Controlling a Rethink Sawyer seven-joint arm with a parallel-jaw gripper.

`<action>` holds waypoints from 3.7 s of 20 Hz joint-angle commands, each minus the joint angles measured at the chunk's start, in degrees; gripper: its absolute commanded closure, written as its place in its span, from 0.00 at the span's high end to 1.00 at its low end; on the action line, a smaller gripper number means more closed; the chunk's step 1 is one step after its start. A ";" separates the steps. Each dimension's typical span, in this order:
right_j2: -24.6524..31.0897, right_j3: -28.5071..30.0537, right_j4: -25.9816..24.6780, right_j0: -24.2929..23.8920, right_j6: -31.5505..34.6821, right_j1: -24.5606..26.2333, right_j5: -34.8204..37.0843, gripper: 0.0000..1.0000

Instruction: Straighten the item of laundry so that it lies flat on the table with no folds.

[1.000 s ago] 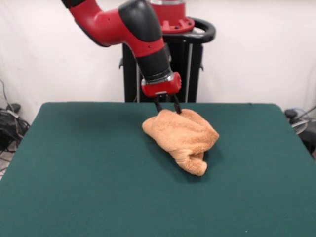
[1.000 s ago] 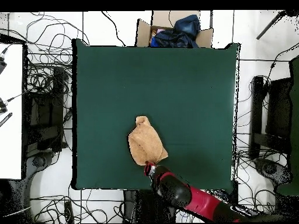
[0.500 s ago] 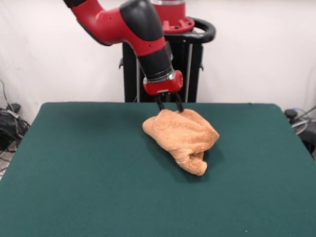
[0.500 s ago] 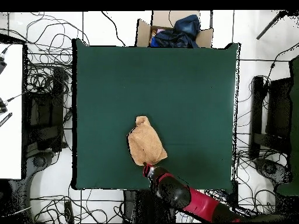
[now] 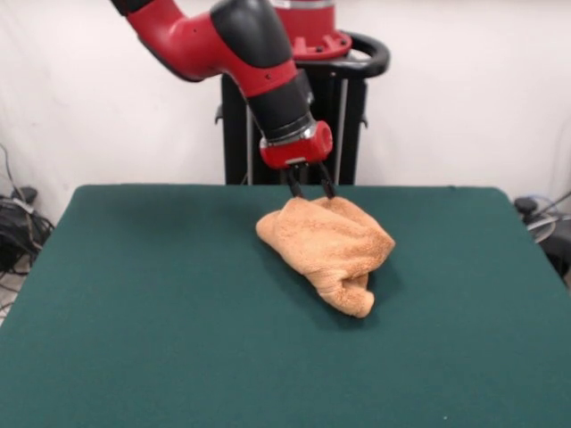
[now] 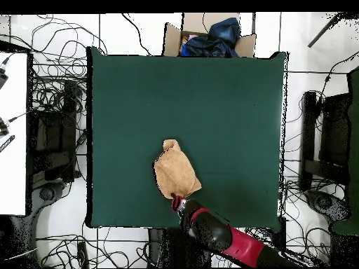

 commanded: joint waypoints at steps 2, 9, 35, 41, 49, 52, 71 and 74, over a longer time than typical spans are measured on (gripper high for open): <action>7.31 -1.80 5.76 -1.62 18.45 3.20 -3.71 1.00; 5.53 -4.27 5.43 -0.06 16.43 2.98 -4.50 1.00; 0.37 -3.56 6.17 4.91 17.18 -2.34 -13.08 1.00; -1.14 -2.54 6.81 6.25 17.28 -4.60 -15.20 1.00; -2.85 -2.62 7.14 7.94 16.29 -6.50 -15.26 1.00; -3.38 -2.52 7.53 8.38 16.57 -7.07 -14.80 1.00; 1.43 0.01 9.92 2.41 24.69 0.56 -15.64 1.00; 0.94 -0.20 9.56 2.56 25.56 0.94 -15.85 1.00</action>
